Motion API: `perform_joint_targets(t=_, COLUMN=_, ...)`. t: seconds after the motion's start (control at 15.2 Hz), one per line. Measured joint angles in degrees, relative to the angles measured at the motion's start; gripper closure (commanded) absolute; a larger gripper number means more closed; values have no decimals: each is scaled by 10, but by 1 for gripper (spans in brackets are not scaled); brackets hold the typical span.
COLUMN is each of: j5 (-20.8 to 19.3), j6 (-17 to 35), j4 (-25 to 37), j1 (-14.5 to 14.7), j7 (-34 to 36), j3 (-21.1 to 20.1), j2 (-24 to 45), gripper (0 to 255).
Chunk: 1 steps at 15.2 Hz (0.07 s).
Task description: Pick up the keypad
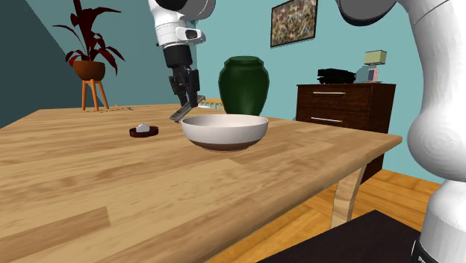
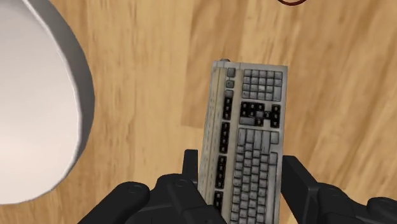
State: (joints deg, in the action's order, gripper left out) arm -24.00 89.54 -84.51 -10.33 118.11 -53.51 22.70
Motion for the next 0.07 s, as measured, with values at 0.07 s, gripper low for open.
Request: perform_joint_targets(t=0.07, j5=0, j6=-5, j4=5, j1=1, j7=0, j3=0, j2=0, gripper=255)
